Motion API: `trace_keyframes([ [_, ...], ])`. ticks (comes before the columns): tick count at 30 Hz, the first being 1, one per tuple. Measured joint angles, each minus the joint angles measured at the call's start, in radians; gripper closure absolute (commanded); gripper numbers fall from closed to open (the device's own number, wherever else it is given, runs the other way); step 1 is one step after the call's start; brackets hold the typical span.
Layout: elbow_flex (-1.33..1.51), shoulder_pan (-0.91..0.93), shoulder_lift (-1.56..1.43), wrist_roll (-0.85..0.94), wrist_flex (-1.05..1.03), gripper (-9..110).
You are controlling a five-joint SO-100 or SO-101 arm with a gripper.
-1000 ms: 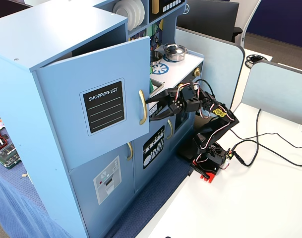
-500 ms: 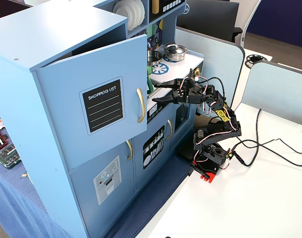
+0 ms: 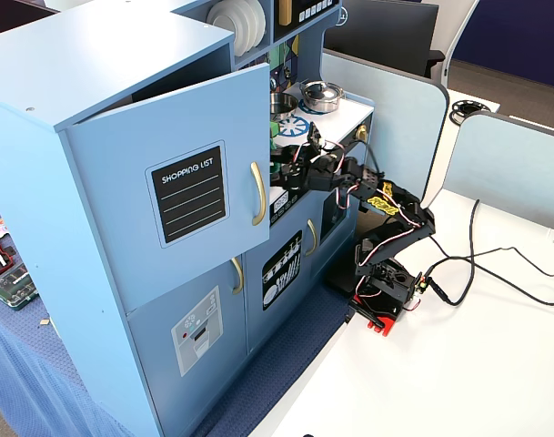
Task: Open the left cabinet door
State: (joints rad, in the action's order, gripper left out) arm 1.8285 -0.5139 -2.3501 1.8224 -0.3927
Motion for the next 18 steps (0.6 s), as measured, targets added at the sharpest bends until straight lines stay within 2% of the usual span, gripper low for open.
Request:
trace_keyframes([
  [8,0.002,-0.146,0.015,-0.043,0.075,82],
  [18,0.011,-0.419,0.006,0.078,0.078,82],
])
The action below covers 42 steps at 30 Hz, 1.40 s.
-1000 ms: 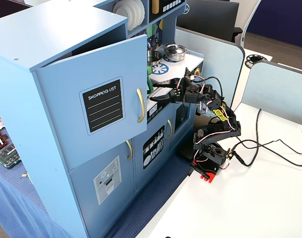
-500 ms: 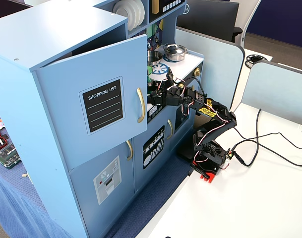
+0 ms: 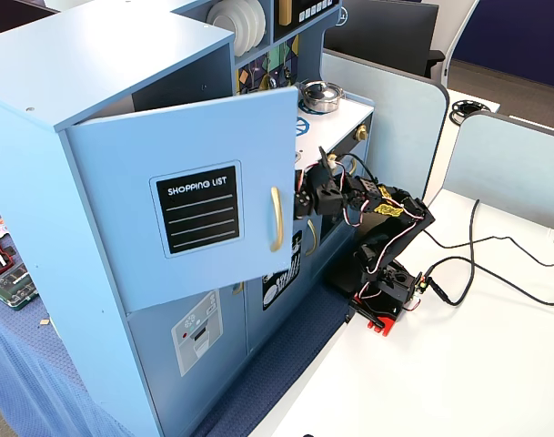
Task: Open the left cabinet door
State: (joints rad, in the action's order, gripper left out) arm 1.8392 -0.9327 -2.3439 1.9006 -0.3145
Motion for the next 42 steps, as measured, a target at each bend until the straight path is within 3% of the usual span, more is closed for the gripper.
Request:
trace_keyframes([
  [9,0.0,-0.057,-0.002,0.051,-0.038,83],
  [17,0.026,0.322,-0.087,-0.017,-0.318,82],
  [25,0.235,0.729,-0.192,-0.117,-0.58,86],
  [37,0.801,0.879,-0.601,-0.425,-0.782,90],
  [42,0.989,0.925,-0.769,-0.468,-0.864,90],
])
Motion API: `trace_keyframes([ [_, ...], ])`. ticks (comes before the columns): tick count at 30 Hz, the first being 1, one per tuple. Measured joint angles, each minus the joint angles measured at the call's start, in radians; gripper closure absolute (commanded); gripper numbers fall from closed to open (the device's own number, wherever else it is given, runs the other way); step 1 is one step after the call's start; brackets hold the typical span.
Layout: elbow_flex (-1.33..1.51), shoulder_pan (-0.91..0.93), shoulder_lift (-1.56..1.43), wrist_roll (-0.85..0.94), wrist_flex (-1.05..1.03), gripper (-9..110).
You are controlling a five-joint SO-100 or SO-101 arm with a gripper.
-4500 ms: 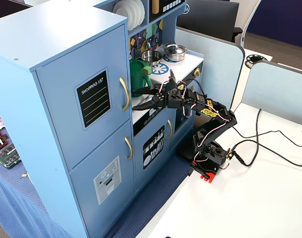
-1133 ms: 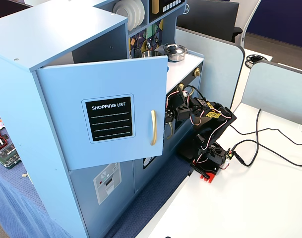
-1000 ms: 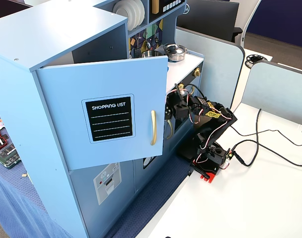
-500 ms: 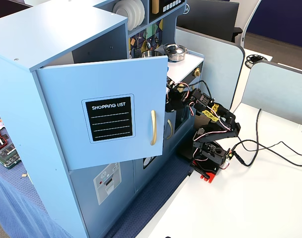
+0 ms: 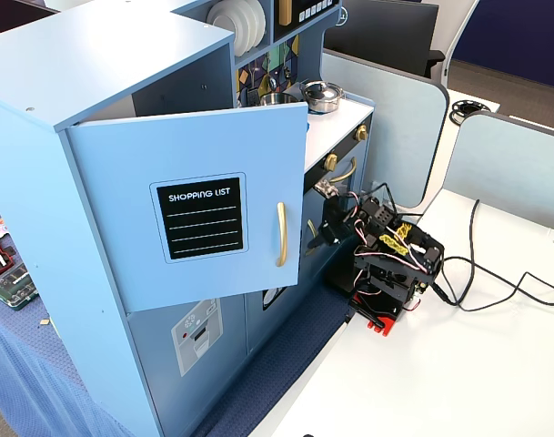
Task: Open the left cabinet door
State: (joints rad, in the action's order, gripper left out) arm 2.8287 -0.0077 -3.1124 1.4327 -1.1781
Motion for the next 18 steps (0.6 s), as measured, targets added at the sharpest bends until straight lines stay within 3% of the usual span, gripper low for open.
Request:
trace_keyframes([
  [18,0.17,0.043,-0.066,0.031,-0.147,95],
])
